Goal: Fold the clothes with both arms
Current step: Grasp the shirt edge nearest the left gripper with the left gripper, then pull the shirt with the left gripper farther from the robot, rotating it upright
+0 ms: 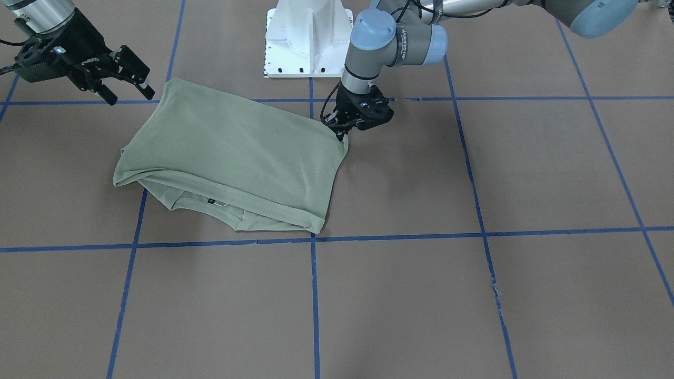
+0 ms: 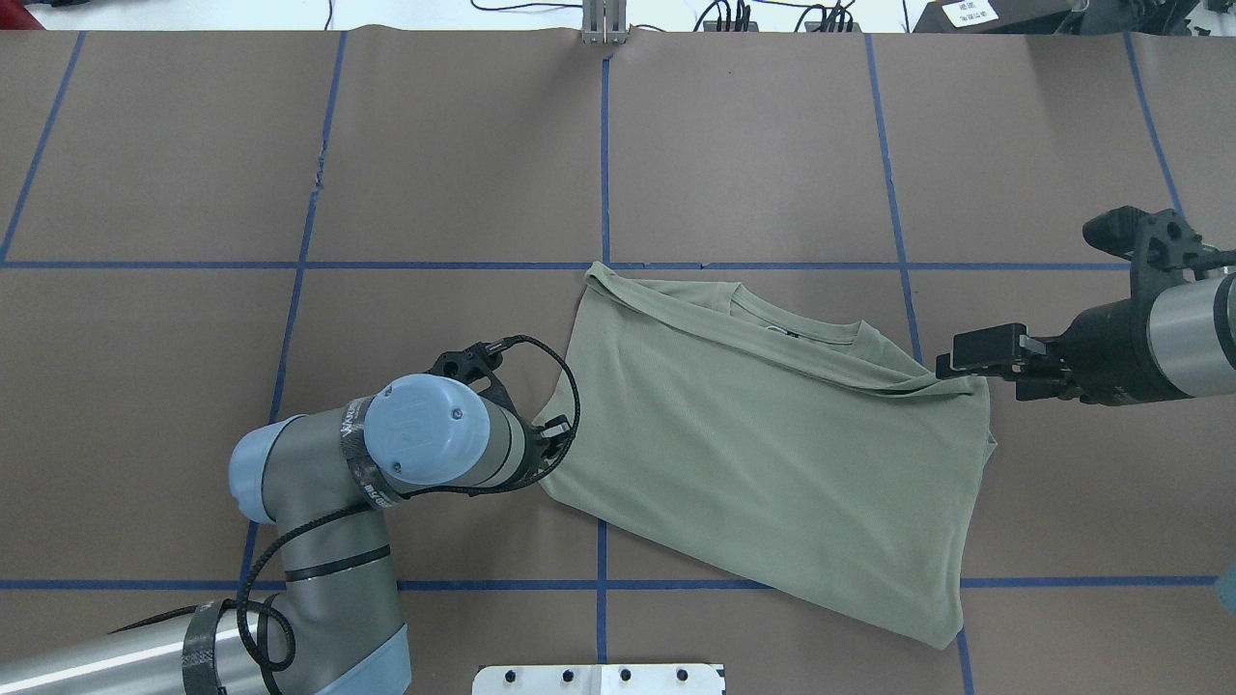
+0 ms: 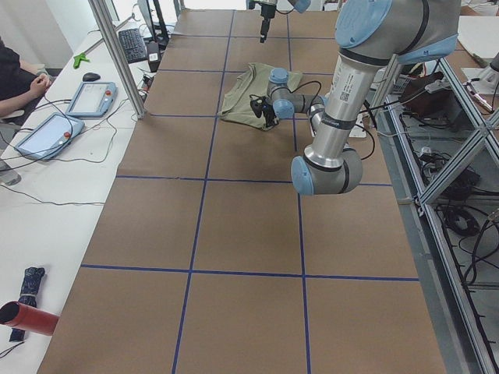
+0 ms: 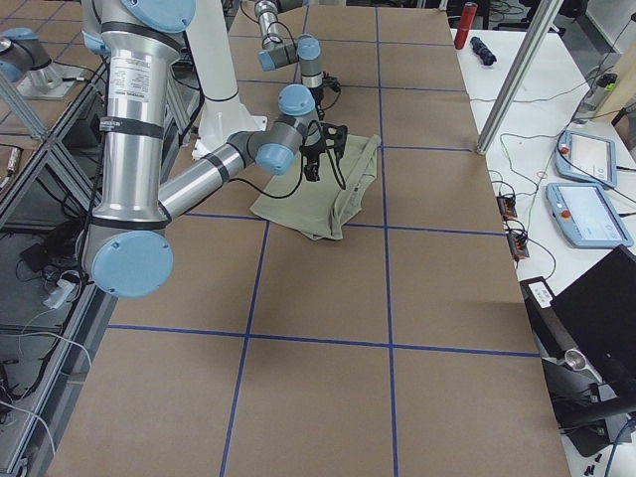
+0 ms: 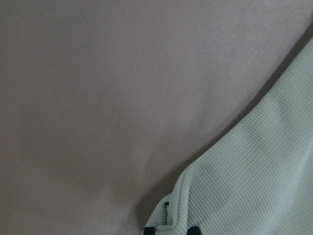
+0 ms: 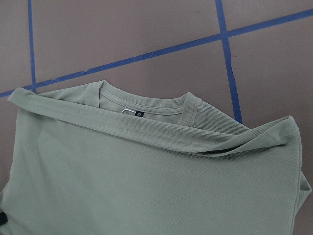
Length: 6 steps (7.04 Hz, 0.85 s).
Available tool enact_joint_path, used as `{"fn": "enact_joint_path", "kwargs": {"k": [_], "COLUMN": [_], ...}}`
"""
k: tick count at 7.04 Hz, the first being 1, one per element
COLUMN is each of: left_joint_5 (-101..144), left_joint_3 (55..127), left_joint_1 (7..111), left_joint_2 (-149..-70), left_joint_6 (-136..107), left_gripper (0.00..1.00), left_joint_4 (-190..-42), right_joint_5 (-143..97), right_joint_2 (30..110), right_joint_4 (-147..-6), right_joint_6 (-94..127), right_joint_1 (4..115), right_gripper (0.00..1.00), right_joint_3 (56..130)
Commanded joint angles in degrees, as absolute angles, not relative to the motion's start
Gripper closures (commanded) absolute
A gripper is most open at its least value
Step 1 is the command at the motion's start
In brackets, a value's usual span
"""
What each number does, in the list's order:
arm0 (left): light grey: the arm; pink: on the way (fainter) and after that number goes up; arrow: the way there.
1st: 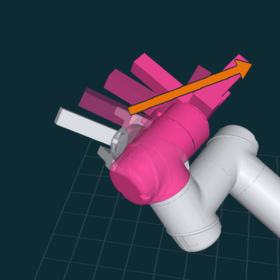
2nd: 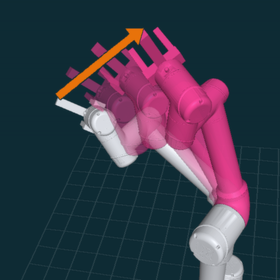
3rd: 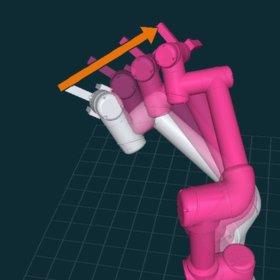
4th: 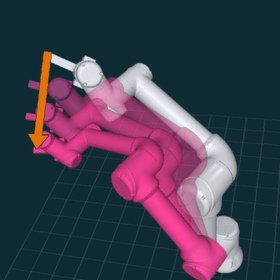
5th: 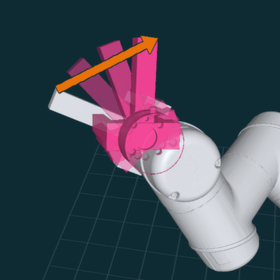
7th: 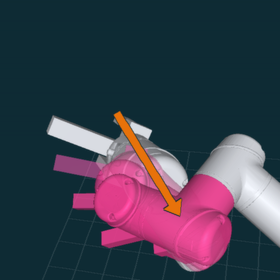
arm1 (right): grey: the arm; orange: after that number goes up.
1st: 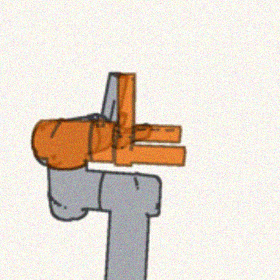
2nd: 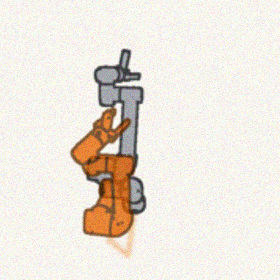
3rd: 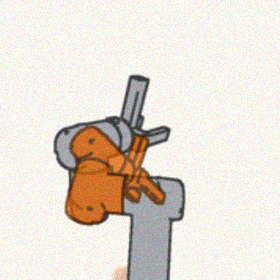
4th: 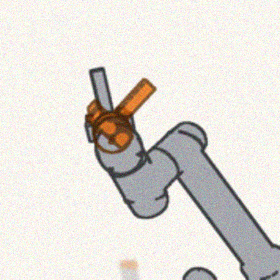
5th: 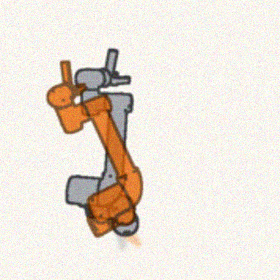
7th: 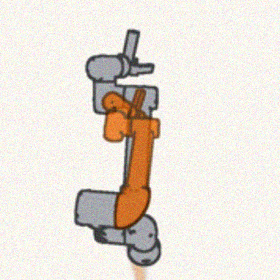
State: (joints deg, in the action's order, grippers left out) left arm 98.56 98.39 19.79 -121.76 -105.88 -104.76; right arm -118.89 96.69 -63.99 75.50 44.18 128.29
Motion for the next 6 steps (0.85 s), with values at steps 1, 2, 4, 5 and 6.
{"fn": "enact_joint_path", "kwargs": {"k": [1, 2, 4, 5, 6], "left_joint_5": [98.8, 98.8, 98.9, 98.8, 98.7], "left_joint_3": [98.5, 98.4, 96.3, 94.7, 91.7], "left_joint_1": [22.4, 25.4, 32.5, 35.2, 37.9], "left_joint_2": [-121.7, -121.7, -121.8, -121.9, -122.0], "left_joint_6": [-104.9, -100.4, -92.9, -89.2, -86.7], "left_gripper": [1.00, 1.00, 1.00, 1.00, 1.00], "left_joint_4": [-104.6, -104.4, -105.0, -105.2, -106.9], "right_joint_5": [-118.8, -118.9, -118.9, -118.9, -118.9], "right_joint_2": [96.7, 97.1, 98.3, 98.2, 97.7], "right_joint_4": [-64.0, -63.9, -63.8, -63.8, -63.8], "right_joint_6": [75.5, 75.5, 75.0, 74.9, 74.9], "right_joint_1": [44.6, 45.0, 45.9, 46.1, 46.1], "right_gripper": [0.00, 0.00, 0.00, 0.00, 0.00], "right_joint_3": [128.2, 128.2, 128.3, 128.5, 128.4]}}
